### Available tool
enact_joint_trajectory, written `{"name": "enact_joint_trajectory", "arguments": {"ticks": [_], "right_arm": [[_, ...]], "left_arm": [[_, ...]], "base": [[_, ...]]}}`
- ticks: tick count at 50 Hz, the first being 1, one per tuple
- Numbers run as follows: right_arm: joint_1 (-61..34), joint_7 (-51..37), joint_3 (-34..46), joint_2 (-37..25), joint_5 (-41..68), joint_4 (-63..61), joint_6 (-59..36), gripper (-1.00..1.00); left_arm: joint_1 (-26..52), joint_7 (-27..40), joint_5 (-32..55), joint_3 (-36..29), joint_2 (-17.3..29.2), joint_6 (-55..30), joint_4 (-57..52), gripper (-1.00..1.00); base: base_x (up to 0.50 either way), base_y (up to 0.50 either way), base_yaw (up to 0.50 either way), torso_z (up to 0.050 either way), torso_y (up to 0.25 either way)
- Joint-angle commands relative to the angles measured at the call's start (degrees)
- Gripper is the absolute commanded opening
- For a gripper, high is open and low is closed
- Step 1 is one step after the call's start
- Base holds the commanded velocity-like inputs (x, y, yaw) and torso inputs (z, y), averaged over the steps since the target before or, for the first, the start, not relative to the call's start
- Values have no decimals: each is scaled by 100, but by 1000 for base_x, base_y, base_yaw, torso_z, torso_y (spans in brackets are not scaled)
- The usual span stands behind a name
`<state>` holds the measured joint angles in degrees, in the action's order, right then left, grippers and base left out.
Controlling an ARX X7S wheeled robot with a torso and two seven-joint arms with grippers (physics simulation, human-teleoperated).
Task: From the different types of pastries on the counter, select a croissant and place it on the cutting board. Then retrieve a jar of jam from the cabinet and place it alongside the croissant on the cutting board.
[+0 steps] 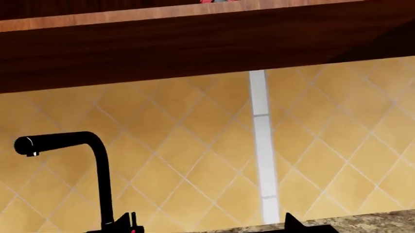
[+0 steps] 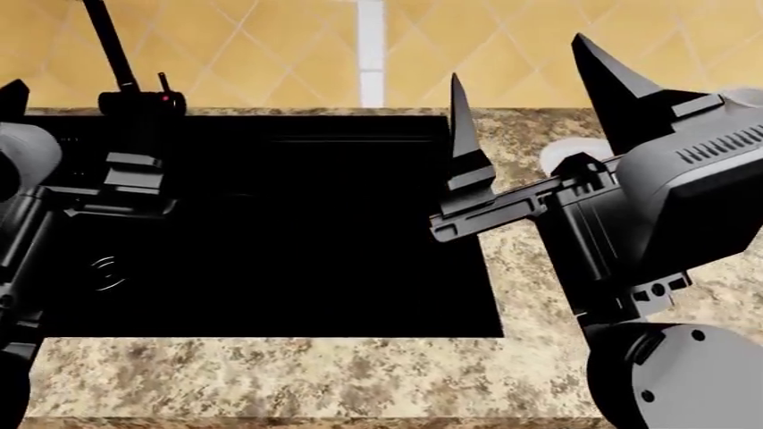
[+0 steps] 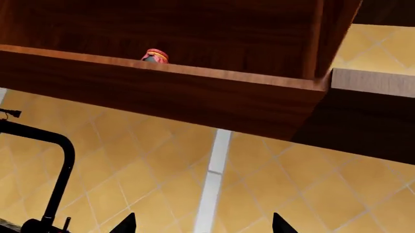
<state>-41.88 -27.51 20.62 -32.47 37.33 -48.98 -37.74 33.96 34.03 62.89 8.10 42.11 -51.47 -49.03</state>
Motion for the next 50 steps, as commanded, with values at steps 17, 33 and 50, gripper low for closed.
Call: {"name": "enact_joint_trajectory", "arguments": {"ticks": [17, 33, 50], "right_arm": [[-87, -81, -93, -22, 151, -18, -17, 100], [-206, -274, -189, -24, 339, -46, -203, 100], [-1088, -1023, -730, 224, 1781, 183, -1141, 100]], "left_arm": [[125, 112, 214, -13, 72, -41, -22, 100], [157, 177, 340, 14, 138, -49, -51, 100], [1199, 701, 1005, -332, 234, -533, 50, 100]], "base": [[85, 500, 0, 0, 0], [84, 461, 0, 0, 0], [2, 0, 0, 0, 0]]}}
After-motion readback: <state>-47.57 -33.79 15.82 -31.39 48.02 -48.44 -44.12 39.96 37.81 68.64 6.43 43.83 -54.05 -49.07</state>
